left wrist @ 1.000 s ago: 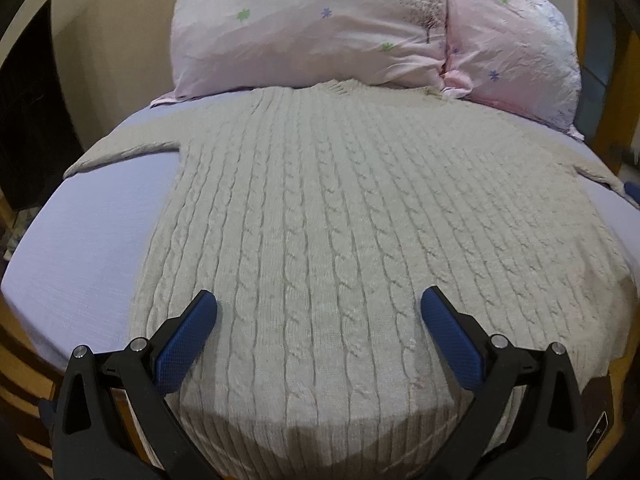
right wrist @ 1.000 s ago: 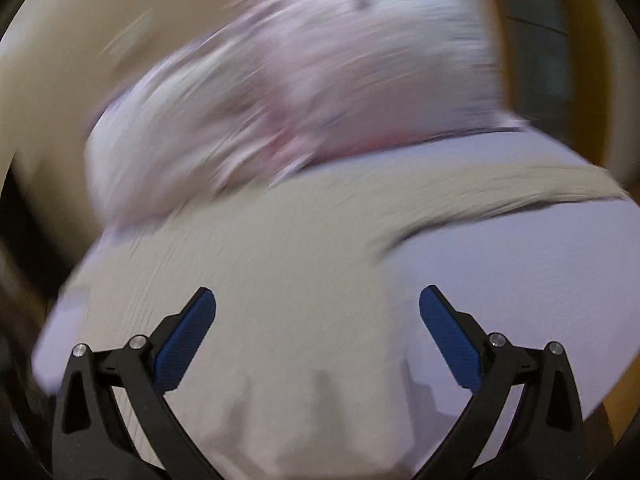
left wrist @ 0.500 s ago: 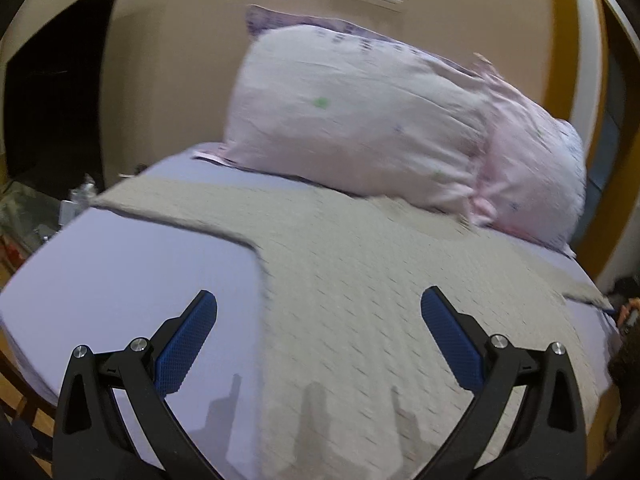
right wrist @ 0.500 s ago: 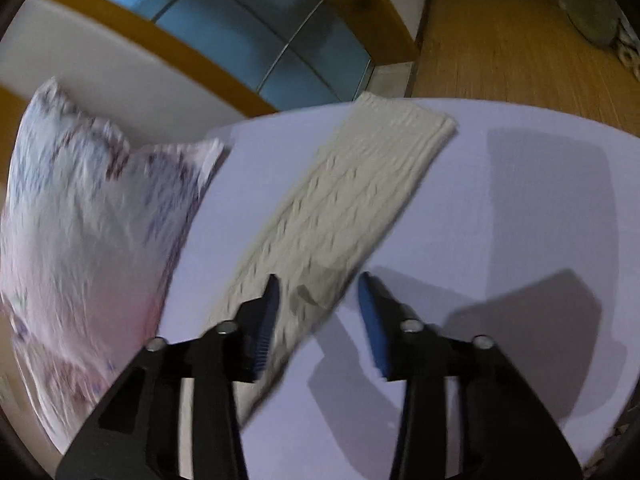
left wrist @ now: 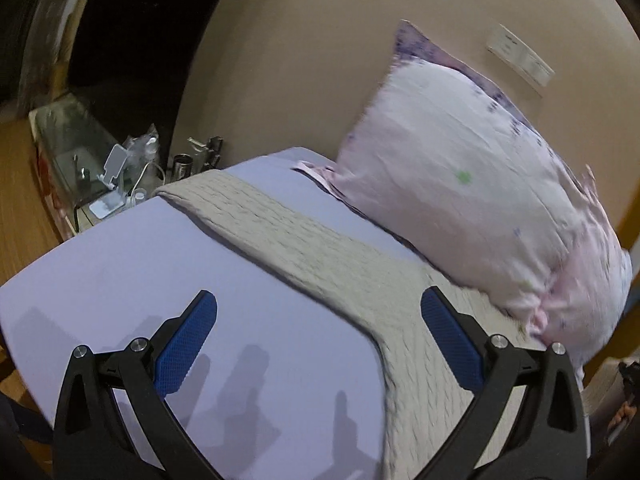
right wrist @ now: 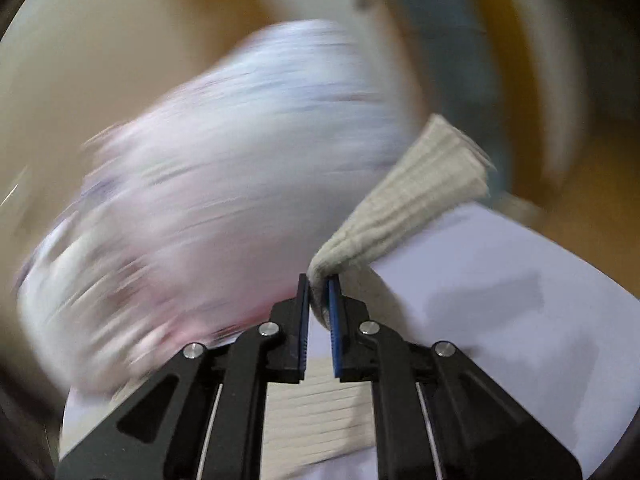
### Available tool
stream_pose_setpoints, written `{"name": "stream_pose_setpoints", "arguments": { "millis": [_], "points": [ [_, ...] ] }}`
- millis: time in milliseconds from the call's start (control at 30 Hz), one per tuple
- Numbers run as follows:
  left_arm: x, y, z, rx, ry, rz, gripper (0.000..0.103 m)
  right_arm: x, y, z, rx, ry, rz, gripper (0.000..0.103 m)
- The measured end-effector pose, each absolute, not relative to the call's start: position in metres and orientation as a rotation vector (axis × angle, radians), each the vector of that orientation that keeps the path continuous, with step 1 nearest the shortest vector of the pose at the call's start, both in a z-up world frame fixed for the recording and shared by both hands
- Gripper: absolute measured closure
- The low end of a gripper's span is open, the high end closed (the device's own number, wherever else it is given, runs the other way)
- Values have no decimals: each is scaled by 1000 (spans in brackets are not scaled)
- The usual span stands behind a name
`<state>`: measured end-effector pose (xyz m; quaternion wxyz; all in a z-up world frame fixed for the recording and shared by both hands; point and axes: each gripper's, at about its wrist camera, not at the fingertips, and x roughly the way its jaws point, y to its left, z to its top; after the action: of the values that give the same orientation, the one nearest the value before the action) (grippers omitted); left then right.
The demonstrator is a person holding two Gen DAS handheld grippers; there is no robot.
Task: Fold small clothes
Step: 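Grasp a sweater sleeve with the right gripper and fold it across the body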
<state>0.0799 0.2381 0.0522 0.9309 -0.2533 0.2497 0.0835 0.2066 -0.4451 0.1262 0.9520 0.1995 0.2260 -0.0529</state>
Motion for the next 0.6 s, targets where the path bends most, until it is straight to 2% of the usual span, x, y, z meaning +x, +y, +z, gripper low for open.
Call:
{"name": "stream_pose_setpoints", "arguments": {
  "millis": [133, 200, 233, 267, 300, 367, 433, 600],
  "points": [
    [96, 255, 45, -577, 514, 170, 1, 232, -286, 108, 213, 581, 260, 93],
    [106, 264, 40, -629, 525, 174, 1, 238, -221, 81, 144, 714, 442, 88],
    [111, 268, 38, -645, 535, 174, 1, 240, -191, 66, 108, 792, 528, 80],
    [118, 274, 35, -671, 548, 176, 1, 236, -178, 59, 89, 818, 557, 67],
    [122, 280, 32, -701, 556, 177, 1, 228, -173, 57, 78, 816, 566, 59],
    [129, 294, 25, -781, 571, 190, 1, 225, -190, 62, 88, 760, 528, 32],
    [136, 307, 18, -864, 582, 207, 5, 228, -217, 70, 141, 724, 463, 24],
    [152, 339, 2, -1000, 589, 272, 22, 210, -289, 70, 253, 715, 332, 22]
  ]
}}
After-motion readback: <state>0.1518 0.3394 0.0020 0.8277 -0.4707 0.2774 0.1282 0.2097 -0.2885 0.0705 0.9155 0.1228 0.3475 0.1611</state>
